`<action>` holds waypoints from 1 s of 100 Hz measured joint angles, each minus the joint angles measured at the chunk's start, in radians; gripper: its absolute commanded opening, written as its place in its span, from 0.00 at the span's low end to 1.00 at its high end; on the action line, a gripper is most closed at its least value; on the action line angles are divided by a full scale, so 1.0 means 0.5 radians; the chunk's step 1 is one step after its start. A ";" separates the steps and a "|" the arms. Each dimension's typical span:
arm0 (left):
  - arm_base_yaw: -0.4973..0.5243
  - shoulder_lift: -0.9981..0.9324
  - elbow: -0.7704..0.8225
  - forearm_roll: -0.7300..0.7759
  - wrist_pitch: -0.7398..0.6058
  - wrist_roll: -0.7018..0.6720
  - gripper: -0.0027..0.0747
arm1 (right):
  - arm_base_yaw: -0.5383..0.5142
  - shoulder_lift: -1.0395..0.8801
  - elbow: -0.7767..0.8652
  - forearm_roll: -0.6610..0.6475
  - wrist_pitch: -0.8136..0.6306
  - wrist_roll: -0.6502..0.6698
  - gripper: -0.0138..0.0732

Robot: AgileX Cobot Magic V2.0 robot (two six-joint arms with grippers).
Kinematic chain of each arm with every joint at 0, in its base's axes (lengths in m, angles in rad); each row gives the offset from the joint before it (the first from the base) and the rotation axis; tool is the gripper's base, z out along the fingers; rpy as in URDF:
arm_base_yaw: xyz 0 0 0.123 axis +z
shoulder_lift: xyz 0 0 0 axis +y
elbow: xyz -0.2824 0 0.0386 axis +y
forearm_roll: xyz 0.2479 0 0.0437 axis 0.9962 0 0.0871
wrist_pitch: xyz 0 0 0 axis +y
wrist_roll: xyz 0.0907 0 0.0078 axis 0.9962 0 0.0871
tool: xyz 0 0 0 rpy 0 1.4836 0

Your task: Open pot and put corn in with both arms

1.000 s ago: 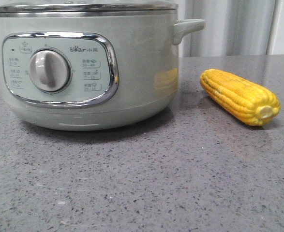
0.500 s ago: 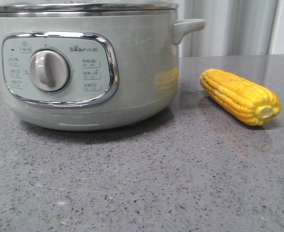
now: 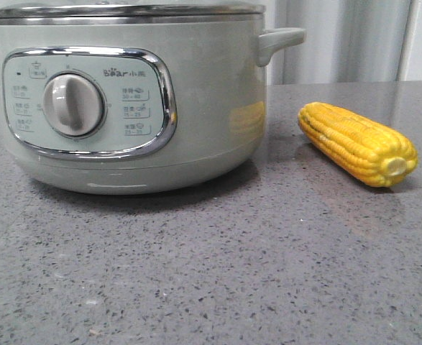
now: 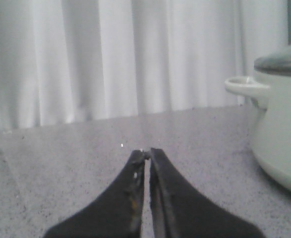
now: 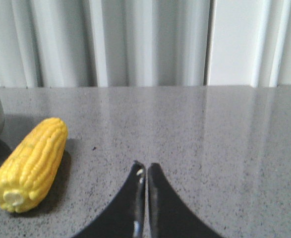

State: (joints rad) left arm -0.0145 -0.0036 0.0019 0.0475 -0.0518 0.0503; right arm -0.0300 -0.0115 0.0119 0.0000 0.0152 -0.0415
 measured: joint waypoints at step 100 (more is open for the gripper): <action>-0.008 1.020 -0.812 0.006 -0.033 0.004 0.42 | 0.000 0.947 -0.855 0.000 0.672 0.000 0.07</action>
State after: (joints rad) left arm -0.0186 0.5066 -0.4042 0.0505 -0.0681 0.0521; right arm -0.0300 0.4621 -0.4157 0.0000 0.3511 -0.0415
